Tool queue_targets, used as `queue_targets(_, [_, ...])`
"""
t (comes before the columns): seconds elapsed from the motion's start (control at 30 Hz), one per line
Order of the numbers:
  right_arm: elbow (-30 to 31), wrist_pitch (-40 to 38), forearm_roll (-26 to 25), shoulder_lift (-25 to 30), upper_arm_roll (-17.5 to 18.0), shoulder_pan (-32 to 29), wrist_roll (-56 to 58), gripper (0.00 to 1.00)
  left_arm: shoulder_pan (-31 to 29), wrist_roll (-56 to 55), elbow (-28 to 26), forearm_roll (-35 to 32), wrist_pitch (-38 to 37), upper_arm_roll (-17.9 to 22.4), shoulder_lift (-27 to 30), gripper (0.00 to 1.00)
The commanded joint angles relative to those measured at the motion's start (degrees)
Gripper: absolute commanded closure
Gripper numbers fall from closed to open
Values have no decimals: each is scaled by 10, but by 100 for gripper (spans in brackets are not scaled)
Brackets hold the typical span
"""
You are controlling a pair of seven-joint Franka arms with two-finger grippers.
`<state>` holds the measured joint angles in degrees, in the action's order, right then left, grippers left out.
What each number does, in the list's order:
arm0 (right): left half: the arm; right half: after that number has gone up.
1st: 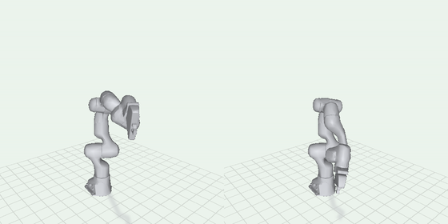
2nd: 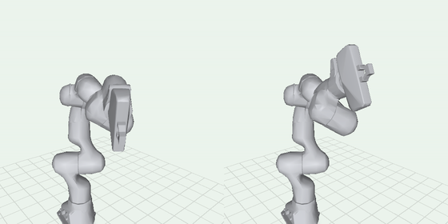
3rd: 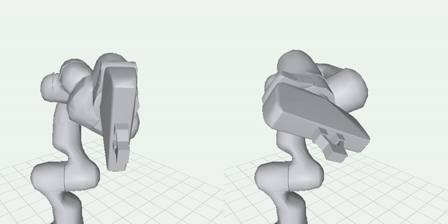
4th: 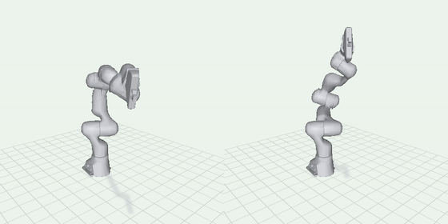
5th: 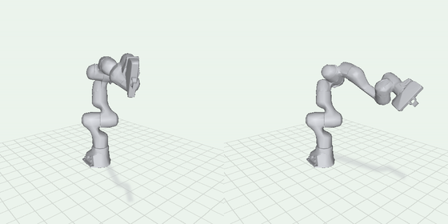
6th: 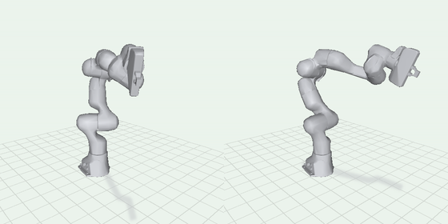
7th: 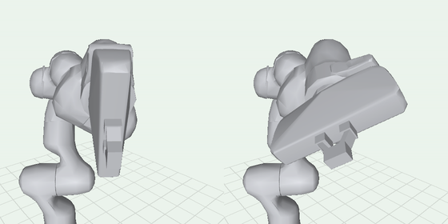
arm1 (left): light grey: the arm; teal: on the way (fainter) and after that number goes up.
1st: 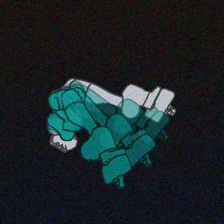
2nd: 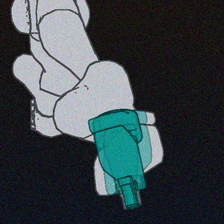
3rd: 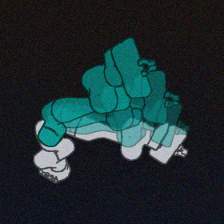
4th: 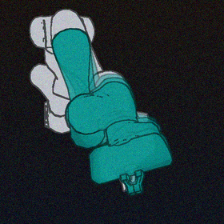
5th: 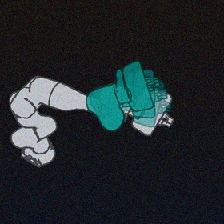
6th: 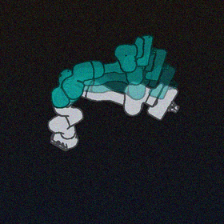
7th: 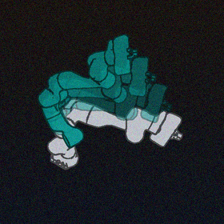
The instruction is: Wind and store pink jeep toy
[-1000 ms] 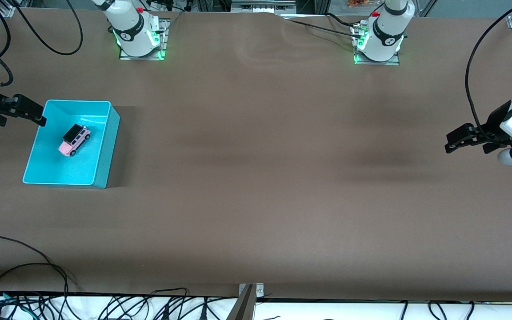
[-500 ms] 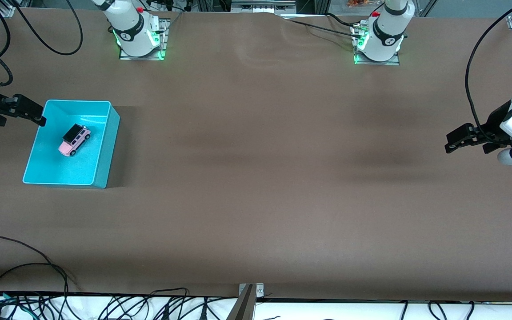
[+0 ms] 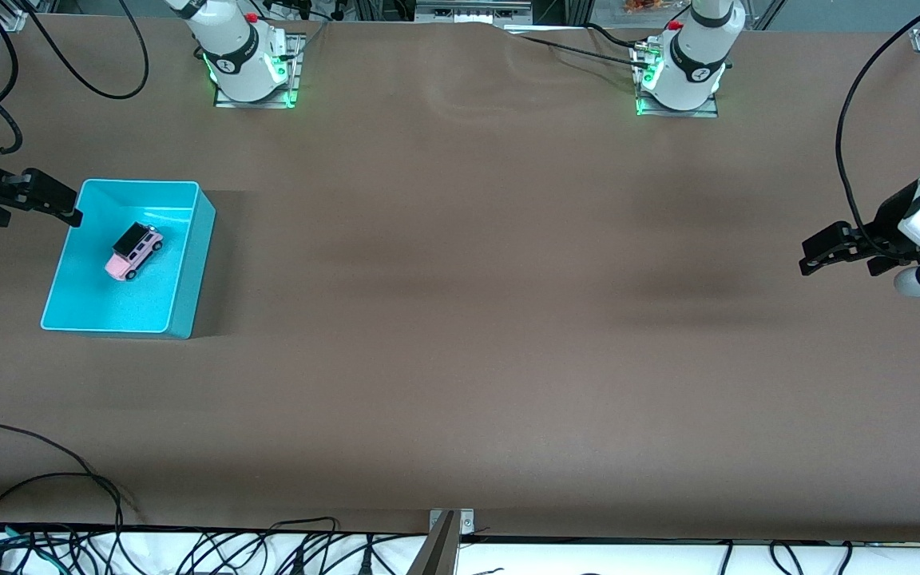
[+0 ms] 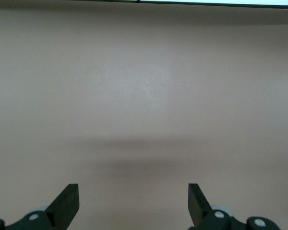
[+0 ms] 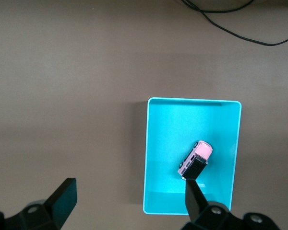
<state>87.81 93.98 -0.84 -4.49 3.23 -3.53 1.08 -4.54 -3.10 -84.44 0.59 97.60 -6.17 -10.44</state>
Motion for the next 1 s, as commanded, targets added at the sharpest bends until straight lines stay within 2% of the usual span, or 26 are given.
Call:
queue_targets(0.0, [-13, -6, -4, -3, 3, 0, 9, 0, 1, -2, -4, -7, -3, -2, 5, 0])
queue_targets(0.97, [-13, -4, -4, -3, 2, 0, 8, 0, 1, -2, -4, -7, -3, -2, 4, 0])
